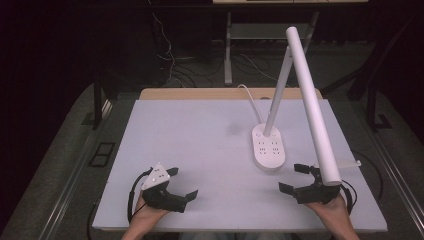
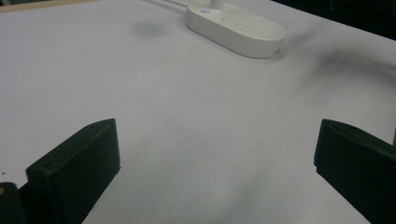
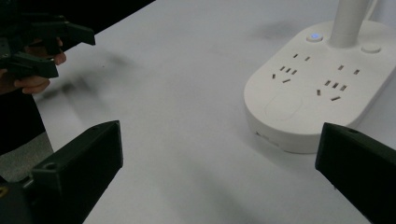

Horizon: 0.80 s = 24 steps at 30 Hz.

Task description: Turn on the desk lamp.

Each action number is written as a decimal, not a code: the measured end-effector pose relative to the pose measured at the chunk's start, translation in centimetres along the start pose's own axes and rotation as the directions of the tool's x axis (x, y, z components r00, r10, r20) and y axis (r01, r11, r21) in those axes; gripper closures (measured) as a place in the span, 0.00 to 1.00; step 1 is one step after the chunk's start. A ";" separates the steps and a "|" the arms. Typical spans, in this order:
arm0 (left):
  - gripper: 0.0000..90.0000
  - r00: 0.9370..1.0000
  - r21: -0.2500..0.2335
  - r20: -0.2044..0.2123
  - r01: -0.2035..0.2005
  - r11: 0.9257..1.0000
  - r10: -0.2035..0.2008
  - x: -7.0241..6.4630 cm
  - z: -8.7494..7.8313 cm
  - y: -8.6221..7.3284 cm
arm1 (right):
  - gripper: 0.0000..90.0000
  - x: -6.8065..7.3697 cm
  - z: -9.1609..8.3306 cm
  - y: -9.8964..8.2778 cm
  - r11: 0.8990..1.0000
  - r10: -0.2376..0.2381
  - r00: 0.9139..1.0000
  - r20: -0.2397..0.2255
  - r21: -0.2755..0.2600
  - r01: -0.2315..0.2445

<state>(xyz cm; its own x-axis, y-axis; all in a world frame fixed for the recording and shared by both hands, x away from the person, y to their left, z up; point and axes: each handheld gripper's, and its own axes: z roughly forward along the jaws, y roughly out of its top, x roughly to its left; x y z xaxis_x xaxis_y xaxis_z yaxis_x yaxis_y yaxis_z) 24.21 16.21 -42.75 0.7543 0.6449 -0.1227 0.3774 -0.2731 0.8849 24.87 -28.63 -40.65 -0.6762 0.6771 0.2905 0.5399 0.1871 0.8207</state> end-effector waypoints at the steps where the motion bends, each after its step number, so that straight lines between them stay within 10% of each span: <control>1: 0.00 1.000 0.000 -0.001 -0.001 1.000 0.001 0.0 0.0 0.0 | 0.00 0.0 0.0 0.0 1.000 0.001 1.000 -0.001 0.010 -0.001; 24: 0.00 1.000 0.027 0.003 -0.022 0.999 0.022 -0.1 0.4 -0.1 | 0.00 -0.1 0.0 0.5 0.998 -0.006 1.000 -0.021 0.060 0.008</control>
<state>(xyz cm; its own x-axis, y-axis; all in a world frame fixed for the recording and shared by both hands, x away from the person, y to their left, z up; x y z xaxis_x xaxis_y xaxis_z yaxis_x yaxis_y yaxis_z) 24.27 15.89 -42.95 0.7640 0.6368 -0.1042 0.3747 -0.3064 0.8751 25.20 -28.62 -40.27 -0.6900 0.6608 0.2954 0.5639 0.2349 0.7917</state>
